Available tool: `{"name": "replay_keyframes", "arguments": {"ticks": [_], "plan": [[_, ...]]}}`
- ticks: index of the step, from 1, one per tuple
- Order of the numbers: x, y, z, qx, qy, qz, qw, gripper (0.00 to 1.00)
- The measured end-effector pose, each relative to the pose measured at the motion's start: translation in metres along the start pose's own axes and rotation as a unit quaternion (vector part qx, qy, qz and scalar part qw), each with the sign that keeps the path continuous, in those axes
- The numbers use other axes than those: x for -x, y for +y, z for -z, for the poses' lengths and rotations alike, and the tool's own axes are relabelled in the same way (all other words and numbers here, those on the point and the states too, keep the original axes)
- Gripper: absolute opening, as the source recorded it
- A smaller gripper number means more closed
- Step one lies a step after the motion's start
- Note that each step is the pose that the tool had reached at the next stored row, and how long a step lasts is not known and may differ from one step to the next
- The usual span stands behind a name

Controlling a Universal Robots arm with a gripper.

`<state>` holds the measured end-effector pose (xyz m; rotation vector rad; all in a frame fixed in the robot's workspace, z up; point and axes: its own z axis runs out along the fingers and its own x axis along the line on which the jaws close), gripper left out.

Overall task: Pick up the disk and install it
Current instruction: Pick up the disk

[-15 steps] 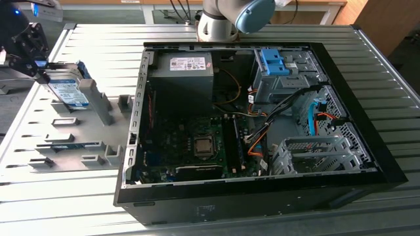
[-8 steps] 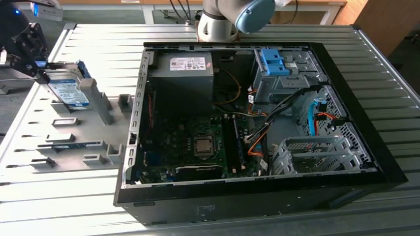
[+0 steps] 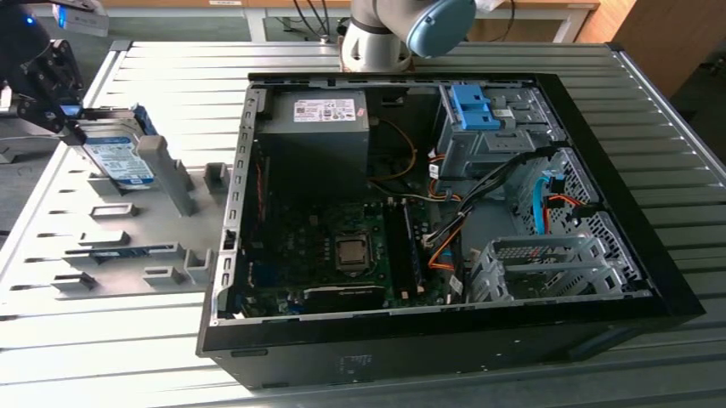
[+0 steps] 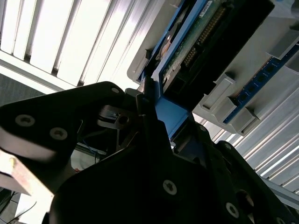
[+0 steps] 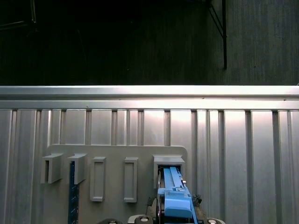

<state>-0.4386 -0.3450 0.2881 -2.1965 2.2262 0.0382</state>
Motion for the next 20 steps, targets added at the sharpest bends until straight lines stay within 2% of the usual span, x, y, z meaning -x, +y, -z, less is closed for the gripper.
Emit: {"name": "replay_keyframes", "arguments": {"ticks": [6,20], "plan": [[0.0000,0.0000,0.0000,-0.0002,0.0000,-0.008,1.0000,0.37],[0.0001,0.0000,0.0015,-0.0002,0.0000,-0.009,1.0000,0.37]]}}
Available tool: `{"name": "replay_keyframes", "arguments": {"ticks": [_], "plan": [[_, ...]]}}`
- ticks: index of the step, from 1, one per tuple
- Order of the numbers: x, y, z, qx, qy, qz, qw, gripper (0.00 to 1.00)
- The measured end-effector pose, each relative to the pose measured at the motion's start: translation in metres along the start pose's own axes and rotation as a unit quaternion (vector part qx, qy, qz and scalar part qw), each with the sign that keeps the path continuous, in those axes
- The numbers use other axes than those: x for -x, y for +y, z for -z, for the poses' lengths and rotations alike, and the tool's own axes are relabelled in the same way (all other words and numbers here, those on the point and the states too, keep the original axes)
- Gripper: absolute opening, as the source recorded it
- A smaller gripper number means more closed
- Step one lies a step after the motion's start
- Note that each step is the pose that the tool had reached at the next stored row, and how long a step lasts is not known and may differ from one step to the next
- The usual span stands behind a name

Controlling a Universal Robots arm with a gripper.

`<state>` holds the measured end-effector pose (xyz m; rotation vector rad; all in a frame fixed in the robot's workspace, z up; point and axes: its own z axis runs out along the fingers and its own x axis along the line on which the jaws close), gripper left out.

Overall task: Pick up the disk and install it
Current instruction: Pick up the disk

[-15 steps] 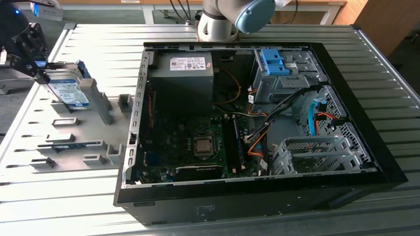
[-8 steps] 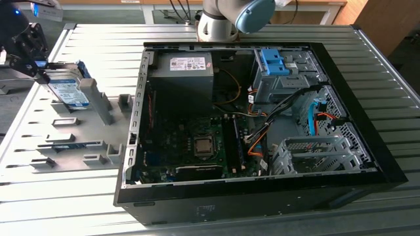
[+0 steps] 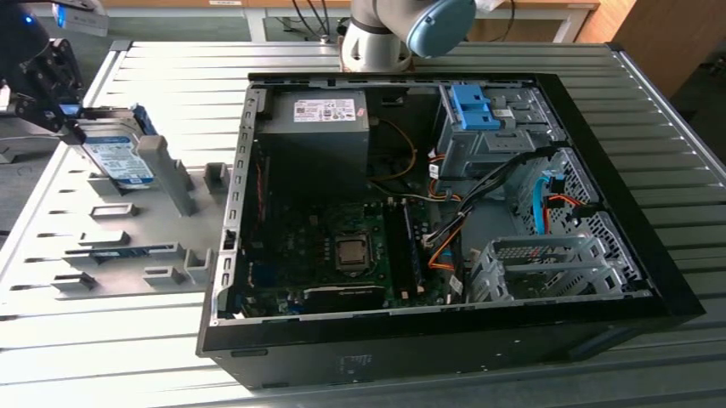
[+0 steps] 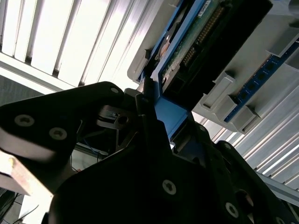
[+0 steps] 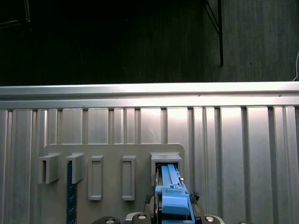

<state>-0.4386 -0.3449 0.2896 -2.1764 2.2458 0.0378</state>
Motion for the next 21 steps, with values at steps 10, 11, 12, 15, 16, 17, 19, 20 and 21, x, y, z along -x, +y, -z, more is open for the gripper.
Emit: {"name": "replay_keyframes", "arguments": {"ticks": [10,11,12,15,16,17,19,20,21], "plan": [[0.0002,0.0000,0.0053,0.0000,0.0000,0.000,1.0000,0.37],[0.0001,0.0001,0.0056,0.0001,0.0000,0.000,1.0000,0.37],[0.0002,0.0001,0.0063,0.0002,0.0001,0.000,1.0000,0.37],[0.0002,0.0001,0.0079,0.0000,0.0000,0.000,1.0000,0.37],[0.0002,0.0000,0.0085,0.0000,0.0000,0.000,1.0000,0.37],[0.0002,0.0001,0.0091,0.0000,0.0000,0.000,1.0000,0.37],[0.0003,0.0001,0.0106,0.0000,0.0000,0.000,1.0000,0.37],[0.0003,0.0001,0.0115,0.0000,-0.0001,0.000,1.0000,0.37],[0.0004,0.0001,0.0126,0.0000,-0.0001,0.000,1.0000,0.37]]}}
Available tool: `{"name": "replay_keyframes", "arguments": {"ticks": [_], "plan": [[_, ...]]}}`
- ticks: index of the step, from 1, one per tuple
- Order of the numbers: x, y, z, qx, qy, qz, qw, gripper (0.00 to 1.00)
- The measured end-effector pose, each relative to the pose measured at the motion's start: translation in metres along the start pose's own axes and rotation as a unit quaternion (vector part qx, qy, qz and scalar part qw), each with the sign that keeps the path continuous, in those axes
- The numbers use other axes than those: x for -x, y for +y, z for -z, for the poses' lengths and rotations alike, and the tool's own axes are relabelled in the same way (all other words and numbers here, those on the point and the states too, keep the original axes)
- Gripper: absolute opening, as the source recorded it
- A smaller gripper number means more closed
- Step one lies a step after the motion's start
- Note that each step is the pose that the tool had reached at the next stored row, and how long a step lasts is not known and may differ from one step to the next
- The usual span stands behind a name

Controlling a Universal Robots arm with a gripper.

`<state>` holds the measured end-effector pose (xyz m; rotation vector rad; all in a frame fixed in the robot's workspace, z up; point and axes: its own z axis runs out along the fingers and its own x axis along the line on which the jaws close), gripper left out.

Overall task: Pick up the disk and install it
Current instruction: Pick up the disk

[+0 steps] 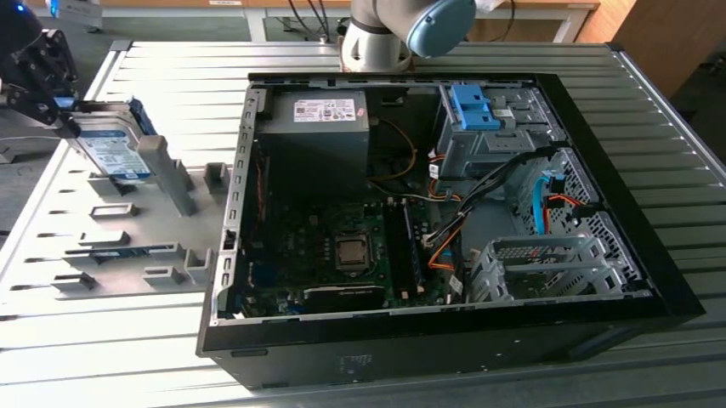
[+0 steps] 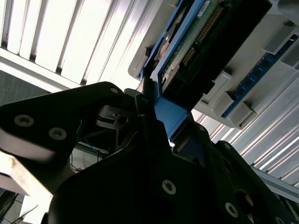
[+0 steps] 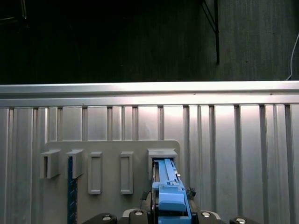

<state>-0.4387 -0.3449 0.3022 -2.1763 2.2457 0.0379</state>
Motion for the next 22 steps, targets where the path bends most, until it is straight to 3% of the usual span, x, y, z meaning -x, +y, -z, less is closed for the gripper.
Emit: {"name": "replay_keyframes", "arguments": {"ticks": [10,22], "plan": [[0.0004,0.0001,0.0145,0.0000,0.0000,0.000,1.0000,0.37],[0.0010,0.0003,0.0365,0.0000,0.0000,0.000,1.0000,0.37]]}}
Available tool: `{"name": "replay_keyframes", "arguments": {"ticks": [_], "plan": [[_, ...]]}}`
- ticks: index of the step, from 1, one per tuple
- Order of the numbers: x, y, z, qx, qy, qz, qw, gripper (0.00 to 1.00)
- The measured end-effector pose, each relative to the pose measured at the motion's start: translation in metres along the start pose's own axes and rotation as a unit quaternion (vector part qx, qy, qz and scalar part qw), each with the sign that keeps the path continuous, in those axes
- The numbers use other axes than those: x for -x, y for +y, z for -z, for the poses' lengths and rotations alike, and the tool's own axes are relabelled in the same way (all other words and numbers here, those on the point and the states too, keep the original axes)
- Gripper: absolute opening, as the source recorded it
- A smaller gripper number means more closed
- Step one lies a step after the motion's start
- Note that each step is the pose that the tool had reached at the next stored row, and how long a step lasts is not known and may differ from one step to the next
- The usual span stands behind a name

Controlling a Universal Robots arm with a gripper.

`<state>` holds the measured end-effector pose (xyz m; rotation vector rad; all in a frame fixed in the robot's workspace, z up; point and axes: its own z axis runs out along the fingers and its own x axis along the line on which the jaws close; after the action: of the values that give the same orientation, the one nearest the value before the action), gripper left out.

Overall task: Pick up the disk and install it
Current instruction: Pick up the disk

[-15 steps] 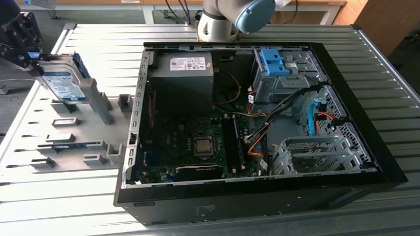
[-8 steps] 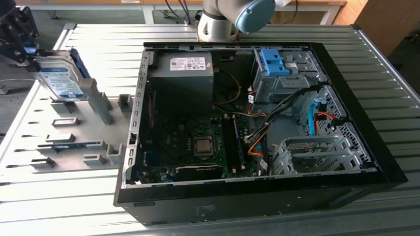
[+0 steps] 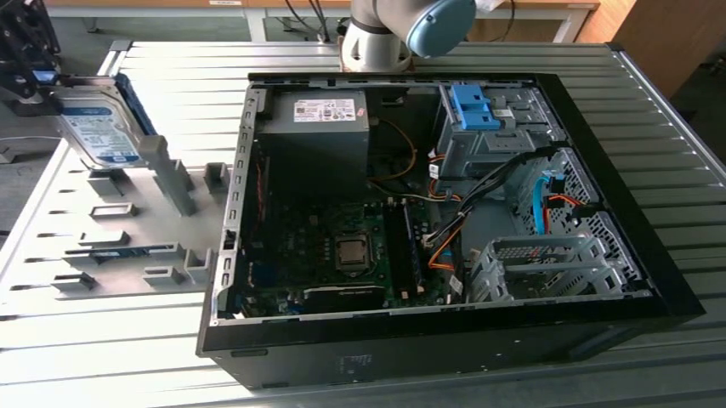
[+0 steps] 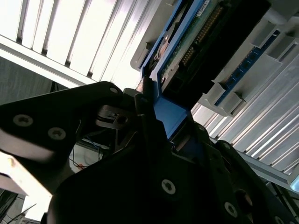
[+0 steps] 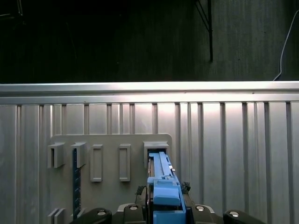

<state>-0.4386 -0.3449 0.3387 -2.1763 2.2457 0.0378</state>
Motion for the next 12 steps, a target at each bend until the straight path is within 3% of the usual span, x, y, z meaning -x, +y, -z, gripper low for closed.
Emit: {"name": "replay_keyframes", "arguments": {"ticks": [12], "plan": [[0.0006,0.0002,0.0215,0.0000,0.0000,0.000,1.0000,0.37]]}}
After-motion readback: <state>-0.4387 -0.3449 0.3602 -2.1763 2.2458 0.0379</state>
